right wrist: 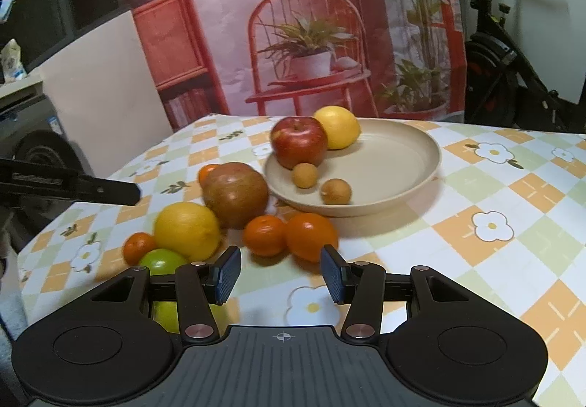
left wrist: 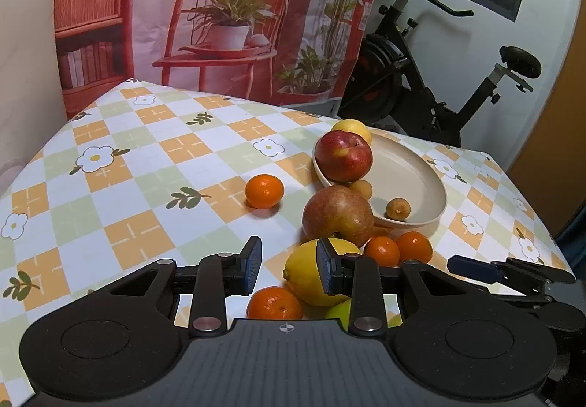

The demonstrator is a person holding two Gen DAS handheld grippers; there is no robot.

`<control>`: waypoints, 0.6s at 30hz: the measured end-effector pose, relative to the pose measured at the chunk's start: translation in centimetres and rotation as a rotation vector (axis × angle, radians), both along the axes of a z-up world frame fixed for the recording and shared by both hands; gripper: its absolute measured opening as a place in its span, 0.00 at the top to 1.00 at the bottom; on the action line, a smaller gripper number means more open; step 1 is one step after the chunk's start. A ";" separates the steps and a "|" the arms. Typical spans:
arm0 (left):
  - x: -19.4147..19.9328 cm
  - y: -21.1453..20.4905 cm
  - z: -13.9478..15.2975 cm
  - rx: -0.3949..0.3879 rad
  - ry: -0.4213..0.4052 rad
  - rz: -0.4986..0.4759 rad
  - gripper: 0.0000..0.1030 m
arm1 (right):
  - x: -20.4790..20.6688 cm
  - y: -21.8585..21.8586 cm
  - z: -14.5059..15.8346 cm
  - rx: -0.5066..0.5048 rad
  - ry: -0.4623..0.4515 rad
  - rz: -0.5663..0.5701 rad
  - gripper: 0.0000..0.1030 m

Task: Organize fruits
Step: 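Move the left tool to a tangerine while the right tool reaches another tangerine, then close the left gripper on its tangerine while the right gripper grasps its tangerine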

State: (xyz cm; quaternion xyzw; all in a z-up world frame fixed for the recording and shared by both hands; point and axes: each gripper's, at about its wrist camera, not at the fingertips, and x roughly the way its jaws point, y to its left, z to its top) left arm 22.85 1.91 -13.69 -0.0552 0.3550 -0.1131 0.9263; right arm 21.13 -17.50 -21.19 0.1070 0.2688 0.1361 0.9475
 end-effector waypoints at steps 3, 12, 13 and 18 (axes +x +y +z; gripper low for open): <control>-0.2 0.1 0.0 -0.006 0.000 0.001 0.66 | -0.4 0.4 0.5 -0.009 -0.011 0.009 0.56; -0.5 1.2 -1.3 -0.010 0.070 0.009 0.66 | -0.5 0.6 1.0 -0.015 -0.013 -0.004 0.56; -0.6 1.3 -1.5 -0.014 0.077 0.009 0.66 | -0.5 0.6 1.0 -0.016 -0.012 -0.004 0.56; -0.4 1.8 -2.3 -0.037 0.104 0.010 0.58 | -0.5 0.7 1.0 -0.016 -0.005 -0.008 0.56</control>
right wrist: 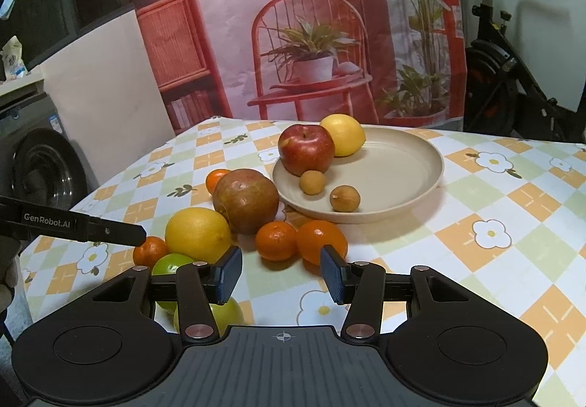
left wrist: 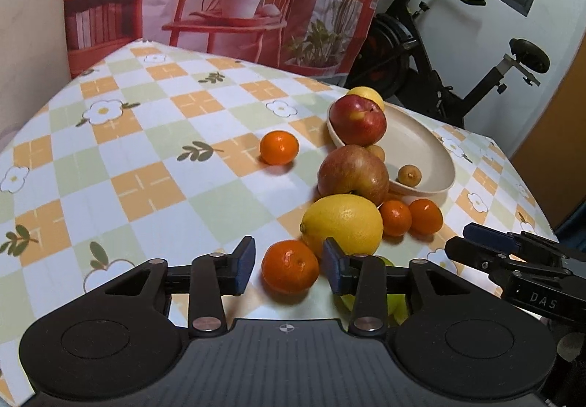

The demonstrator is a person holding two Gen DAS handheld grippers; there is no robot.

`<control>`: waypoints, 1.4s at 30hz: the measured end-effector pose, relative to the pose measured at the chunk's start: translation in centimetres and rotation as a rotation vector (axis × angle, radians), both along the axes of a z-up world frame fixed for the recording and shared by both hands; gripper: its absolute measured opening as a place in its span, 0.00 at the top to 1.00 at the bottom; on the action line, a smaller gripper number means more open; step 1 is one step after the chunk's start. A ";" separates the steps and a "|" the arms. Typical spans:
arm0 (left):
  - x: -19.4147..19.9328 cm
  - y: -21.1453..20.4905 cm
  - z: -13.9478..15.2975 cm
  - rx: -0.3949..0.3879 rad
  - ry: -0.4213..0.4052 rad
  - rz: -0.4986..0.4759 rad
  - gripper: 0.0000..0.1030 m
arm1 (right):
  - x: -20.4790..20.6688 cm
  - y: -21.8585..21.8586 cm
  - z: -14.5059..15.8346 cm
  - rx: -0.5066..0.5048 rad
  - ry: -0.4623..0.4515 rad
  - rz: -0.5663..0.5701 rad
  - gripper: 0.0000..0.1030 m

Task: Organize fruits
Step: 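Close the left gripper on its tangerine while the right gripper grasps its tangerine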

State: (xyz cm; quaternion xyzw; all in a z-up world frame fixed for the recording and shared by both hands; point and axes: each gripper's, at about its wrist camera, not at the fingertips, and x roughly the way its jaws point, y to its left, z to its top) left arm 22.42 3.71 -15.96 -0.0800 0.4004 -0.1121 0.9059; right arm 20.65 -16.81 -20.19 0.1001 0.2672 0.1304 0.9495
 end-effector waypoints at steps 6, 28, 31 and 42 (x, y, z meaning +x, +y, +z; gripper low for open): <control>0.4 0.0 -0.9 -0.013 0.034 -0.005 0.58 | 0.2 -0.2 -0.1 0.003 0.009 -0.006 0.56; 1.1 -0.2 -1.9 -0.051 0.057 -0.021 0.62 | 0.7 -0.5 -0.9 0.016 0.032 -0.010 0.57; 1.1 -0.2 -1.9 -0.050 0.056 -0.021 0.62 | 0.7 -0.5 -0.9 0.017 0.033 -0.010 0.56; 0.5 0.3 0.0 -0.024 -0.036 0.008 0.63 | 4.0 0.4 1.1 -0.101 0.007 0.105 0.62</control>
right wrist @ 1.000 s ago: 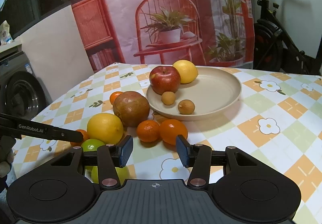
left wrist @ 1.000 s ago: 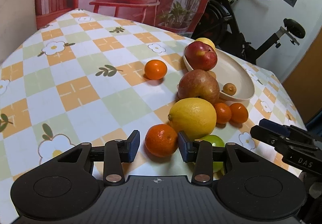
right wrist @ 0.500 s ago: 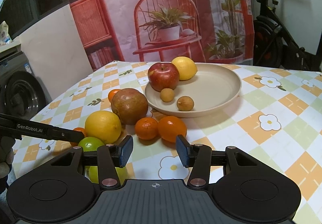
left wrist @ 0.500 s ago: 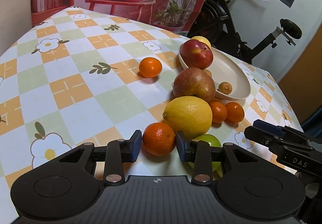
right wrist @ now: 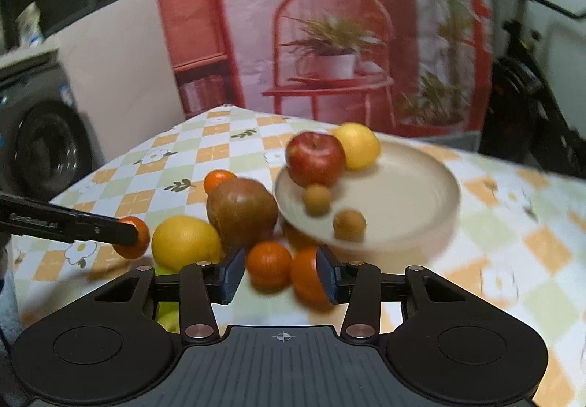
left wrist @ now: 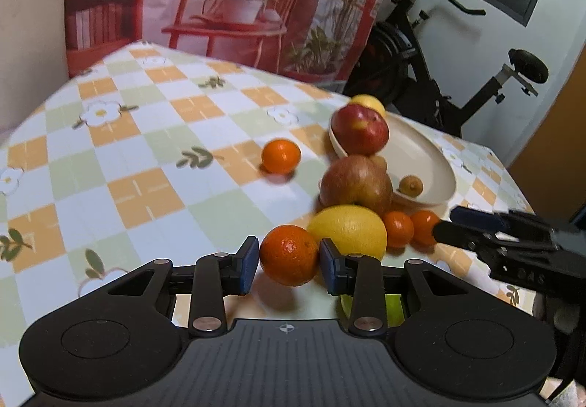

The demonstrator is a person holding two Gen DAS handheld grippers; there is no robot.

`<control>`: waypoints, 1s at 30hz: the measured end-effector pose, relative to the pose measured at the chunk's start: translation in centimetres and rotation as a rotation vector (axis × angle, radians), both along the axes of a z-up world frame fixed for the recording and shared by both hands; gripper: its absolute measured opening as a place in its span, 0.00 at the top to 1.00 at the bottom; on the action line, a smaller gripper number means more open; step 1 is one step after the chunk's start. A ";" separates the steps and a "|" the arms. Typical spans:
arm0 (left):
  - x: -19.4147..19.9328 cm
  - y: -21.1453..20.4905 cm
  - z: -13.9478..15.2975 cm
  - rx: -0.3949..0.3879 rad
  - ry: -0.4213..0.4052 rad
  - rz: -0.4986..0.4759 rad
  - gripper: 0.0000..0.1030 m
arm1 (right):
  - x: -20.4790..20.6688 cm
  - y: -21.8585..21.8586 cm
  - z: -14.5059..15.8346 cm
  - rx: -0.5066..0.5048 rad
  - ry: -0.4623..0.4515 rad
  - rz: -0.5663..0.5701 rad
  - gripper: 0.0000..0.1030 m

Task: Organize fruits
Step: 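Close the left gripper on its tangerine while the right gripper grasps its tangerine, then carry the tangerine in the left gripper over the plate while the right carries its own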

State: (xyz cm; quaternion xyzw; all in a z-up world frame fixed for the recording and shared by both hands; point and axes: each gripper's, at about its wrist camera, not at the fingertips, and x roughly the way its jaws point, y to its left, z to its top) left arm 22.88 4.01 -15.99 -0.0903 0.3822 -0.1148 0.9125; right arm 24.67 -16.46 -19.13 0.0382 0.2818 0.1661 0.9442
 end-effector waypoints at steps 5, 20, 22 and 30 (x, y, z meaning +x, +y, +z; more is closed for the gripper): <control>-0.1 0.0 0.7 0.009 -0.036 0.004 0.63 | 2.6 1.3 0.7 -0.077 0.033 0.105 0.66; -0.1 0.3 0.7 0.006 -0.039 0.004 0.63 | 5.7 4.6 -0.4 -0.266 0.121 0.249 0.65; -0.1 0.3 0.7 0.006 -0.040 0.004 0.63 | 5.9 4.7 -0.6 -0.285 0.124 0.251 0.65; -0.1 0.3 0.7 0.008 -0.039 0.003 0.63 | 6.1 5.2 -0.8 -0.315 0.125 0.247 0.68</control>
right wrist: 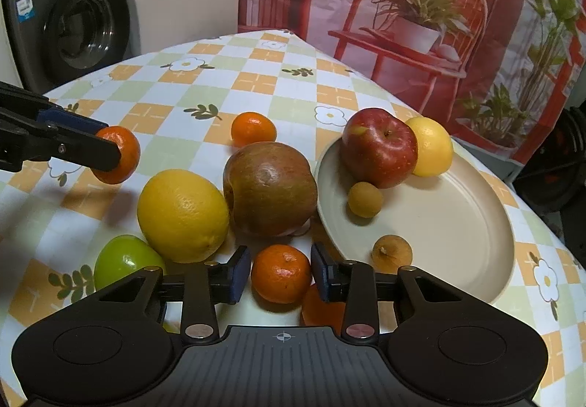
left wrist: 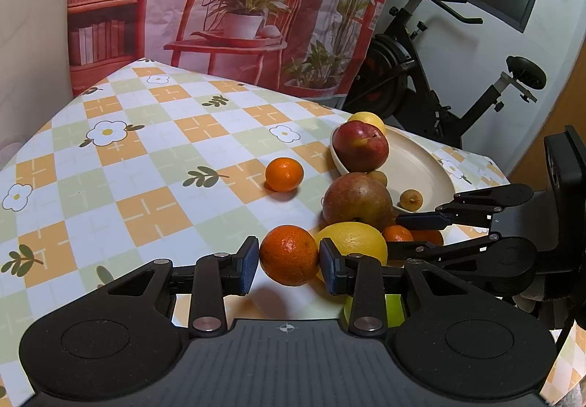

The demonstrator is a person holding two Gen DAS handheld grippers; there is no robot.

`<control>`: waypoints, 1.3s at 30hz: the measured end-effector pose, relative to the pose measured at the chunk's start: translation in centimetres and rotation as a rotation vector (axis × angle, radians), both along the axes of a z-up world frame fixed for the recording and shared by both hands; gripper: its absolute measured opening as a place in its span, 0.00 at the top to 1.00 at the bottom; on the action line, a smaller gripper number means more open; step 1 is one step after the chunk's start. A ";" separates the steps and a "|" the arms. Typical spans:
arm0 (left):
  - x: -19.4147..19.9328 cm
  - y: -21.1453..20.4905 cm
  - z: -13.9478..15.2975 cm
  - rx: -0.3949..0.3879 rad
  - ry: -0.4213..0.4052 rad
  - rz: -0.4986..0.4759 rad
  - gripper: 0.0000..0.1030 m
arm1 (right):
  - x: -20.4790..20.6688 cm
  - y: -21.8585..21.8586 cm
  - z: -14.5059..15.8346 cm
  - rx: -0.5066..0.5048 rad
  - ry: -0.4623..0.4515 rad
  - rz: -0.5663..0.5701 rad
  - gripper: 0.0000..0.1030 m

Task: Organize fruits
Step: 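Carry the tangerine in the left gripper over the plate while the right carries its own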

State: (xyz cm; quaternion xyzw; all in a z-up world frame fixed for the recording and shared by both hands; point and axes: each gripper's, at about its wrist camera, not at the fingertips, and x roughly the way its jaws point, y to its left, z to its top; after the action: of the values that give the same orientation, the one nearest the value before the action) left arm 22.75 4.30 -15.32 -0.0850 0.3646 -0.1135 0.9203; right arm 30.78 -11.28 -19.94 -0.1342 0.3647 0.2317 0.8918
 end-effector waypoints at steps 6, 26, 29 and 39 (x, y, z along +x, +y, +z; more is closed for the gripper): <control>0.0 0.0 0.0 0.000 -0.001 0.001 0.63 | 0.0 -0.2 0.1 0.009 0.001 0.004 0.70; 1.9 -2.1 2.6 0.041 -0.070 -0.095 0.63 | -3.6 -6.7 2.6 0.304 -0.113 -0.209 0.71; 2.5 -2.8 3.1 0.041 -0.084 -0.108 0.63 | -3.5 -7.8 2.6 0.325 -0.127 -0.235 0.71; 5.6 -7.6 3.5 0.072 -0.097 -0.214 0.63 | -2.6 -11.7 1.9 0.385 -0.174 -0.324 0.71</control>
State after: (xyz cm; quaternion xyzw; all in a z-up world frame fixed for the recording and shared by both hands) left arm 28.34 -3.29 -11.82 -0.0067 0.3307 -0.2020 0.9218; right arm 28.13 -22.95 -18.06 0.0788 0.2526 0.1386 0.9543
